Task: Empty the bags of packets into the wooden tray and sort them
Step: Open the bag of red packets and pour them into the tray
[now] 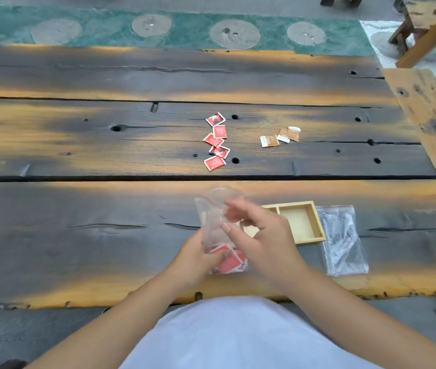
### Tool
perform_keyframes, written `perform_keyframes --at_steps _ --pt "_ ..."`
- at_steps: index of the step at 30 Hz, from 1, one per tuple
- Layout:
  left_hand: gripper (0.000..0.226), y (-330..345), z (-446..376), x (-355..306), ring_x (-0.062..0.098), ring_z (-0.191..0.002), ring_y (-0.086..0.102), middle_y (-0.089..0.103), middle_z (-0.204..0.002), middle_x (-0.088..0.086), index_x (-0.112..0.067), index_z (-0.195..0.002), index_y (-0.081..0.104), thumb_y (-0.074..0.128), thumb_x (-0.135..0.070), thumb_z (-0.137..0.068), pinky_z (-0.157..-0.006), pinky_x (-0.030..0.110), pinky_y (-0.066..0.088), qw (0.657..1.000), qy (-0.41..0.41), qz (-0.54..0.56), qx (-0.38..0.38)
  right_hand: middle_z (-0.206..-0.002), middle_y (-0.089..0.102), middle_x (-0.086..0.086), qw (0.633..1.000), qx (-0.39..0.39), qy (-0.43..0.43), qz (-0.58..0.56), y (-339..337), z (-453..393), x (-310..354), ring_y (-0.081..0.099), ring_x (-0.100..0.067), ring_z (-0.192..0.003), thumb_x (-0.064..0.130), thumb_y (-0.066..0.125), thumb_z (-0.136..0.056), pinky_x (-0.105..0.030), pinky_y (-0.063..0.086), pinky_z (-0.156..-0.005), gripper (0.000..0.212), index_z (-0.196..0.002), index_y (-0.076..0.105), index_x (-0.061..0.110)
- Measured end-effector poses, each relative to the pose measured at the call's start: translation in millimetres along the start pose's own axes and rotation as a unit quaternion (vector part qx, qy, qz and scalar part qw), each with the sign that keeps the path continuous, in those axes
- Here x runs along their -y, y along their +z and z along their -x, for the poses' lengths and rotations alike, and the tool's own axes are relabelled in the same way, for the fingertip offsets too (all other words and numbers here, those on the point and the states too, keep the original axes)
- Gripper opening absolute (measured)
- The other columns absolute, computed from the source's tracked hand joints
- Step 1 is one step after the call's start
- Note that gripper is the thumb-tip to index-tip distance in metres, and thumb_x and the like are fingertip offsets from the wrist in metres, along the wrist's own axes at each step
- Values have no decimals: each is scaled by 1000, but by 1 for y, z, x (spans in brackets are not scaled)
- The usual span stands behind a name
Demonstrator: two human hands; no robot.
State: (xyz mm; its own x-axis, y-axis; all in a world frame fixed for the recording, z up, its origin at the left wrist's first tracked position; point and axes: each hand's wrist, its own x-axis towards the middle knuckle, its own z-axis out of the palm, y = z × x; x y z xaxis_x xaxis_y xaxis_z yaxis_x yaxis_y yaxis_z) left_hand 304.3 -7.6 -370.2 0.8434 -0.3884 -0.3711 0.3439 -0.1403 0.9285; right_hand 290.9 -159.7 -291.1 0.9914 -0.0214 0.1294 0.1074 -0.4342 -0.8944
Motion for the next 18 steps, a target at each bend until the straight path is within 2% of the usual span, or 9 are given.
perform_keyframes --at_steps 2,4,5,7,9,10,12,15,18 --pt "42 19 -9 -8 17 -88 67 68 -106 7 -10 -124 52 64 7 -87 -72 30 57 999 -31 33 9 -130 59 15 994 -7 111 3 -17 5 -22 52 0 -121 32 69 -79 -17 39 -101 59 -135 52 32" --pt "46 37 -17 -9 24 -87 68 65 -112 15 -16 -127 50 64 3 -88 -73 32 58 993 -97 73 13 -145 45 11 971 -8 239 -19 -32 14 -46 42 -4 -132 35 70 -82 -25 35 -106 68 -143 40 32" --pt "46 45 -22 -8 28 -89 68 66 -112 18 -17 -128 49 65 0 -88 -78 39 58 985 -134 103 22 -147 44 7 950 -1 307 -60 -38 19 -56 44 -7 -130 34 69 -86 -27 38 -102 66 -144 38 32" --pt "43 61 -29 -6 33 -95 68 69 -113 21 -16 -128 51 63 -3 -89 -89 50 53 962 -204 175 46 -137 54 1 890 24 417 -184 -49 32 -71 60 -12 -113 30 65 -92 -30 50 -88 58 -144 39 33" --pt "37 76 -34 -3 36 -105 68 70 -114 20 -13 -127 54 60 -5 -92 -95 53 52 945 -248 202 62 -121 67 -3 858 53 453 -238 -57 45 -87 70 -21 -102 28 64 -92 -42 57 -88 54 -142 42 33" --pt "35 83 -35 -3 37 -109 66 70 -115 20 -12 -127 55 59 -5 -93 -96 53 51 942 -260 201 67 -117 70 -4 854 65 459 -235 -60 49 -93 71 -22 -101 27 64 -92 -47 56 -91 51 -139 45 34" --pt "36 96 -37 -2 37 -112 65 70 -116 19 -14 -128 55 57 -6 -93 -98 55 50 941 -273 184 72 -109 73 -3 851 74 473 -214 -63 50 -99 73 -24 -96 24 62 -92 -50 58 -88 37 -126 55 36" --pt "44 108 -44 -2 36 -98 70 70 -114 18 -21 -130 44 61 -7 -91 -89 56 54 942 -285 174 30 -100 75 -5 846 79 483 -211 -69 45 -103 72 -23 -85 16 56 -94 -41 60 -73 23 -108 63 32" --pt "56 114 -48 -5 31 -83 74 68 -115 11 -38 -130 33 64 -13 -91 -66 45 60 947 -283 153 -6 -98 75 -7 834 93 490 -235 -75 37 -110 71 -21 -86 12 55 -95 -33 55 -66 21 -109 64 24"
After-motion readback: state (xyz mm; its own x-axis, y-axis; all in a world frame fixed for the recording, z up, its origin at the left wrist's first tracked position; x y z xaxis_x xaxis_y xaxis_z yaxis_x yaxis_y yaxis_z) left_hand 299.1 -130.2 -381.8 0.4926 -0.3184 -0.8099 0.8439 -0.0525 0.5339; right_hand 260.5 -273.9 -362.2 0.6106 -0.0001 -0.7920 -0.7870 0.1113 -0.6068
